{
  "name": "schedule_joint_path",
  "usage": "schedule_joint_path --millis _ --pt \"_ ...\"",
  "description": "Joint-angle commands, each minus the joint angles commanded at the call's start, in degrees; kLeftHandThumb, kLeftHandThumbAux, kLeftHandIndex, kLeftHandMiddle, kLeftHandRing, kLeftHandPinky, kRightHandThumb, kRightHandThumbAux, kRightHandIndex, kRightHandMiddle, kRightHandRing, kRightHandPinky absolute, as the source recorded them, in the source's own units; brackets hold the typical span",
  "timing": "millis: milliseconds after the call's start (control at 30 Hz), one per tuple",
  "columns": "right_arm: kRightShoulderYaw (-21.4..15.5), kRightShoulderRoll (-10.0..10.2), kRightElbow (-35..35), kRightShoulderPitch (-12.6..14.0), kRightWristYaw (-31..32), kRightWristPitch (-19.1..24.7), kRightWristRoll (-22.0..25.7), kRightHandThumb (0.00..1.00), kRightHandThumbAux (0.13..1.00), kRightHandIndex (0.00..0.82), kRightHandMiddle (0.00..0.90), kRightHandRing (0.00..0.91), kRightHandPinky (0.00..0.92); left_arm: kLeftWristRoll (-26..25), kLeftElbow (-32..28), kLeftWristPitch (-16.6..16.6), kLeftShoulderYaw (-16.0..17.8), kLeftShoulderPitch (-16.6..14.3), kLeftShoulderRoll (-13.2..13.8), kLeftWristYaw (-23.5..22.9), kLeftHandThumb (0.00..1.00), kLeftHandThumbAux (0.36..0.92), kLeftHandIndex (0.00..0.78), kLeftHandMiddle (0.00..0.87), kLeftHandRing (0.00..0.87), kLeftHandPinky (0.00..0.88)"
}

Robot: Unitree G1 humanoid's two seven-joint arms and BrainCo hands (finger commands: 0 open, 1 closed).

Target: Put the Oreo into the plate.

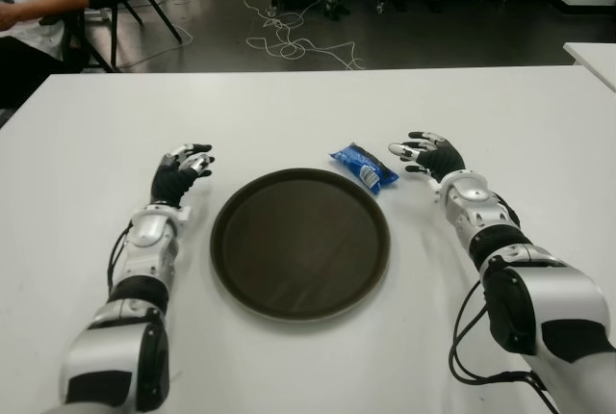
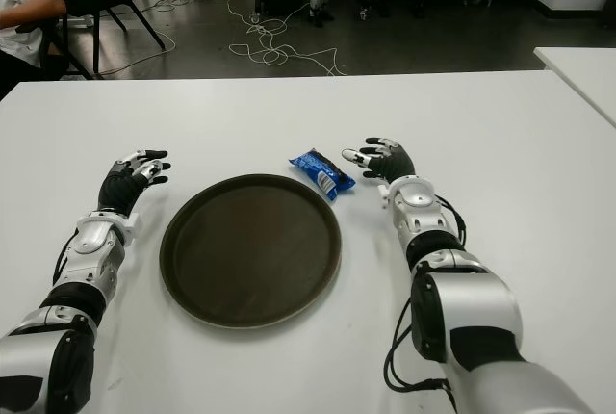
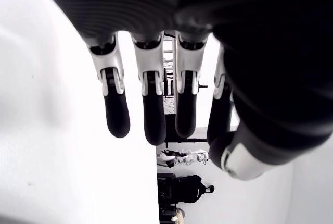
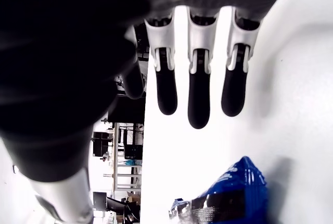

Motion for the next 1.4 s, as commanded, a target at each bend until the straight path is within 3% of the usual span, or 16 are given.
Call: schedule_joint_path --millis 1400 --pt "-0.2 0.3 0.0 0.3 -0.2 -0.2 -1.1 0.0 0.836 0.271 0.336 0.359 0.385 0.2 -0.8 -0.5 -0.2 0.8 0.2 0.1 0.675 0.722 0.398 0.282 0.287 0.319"
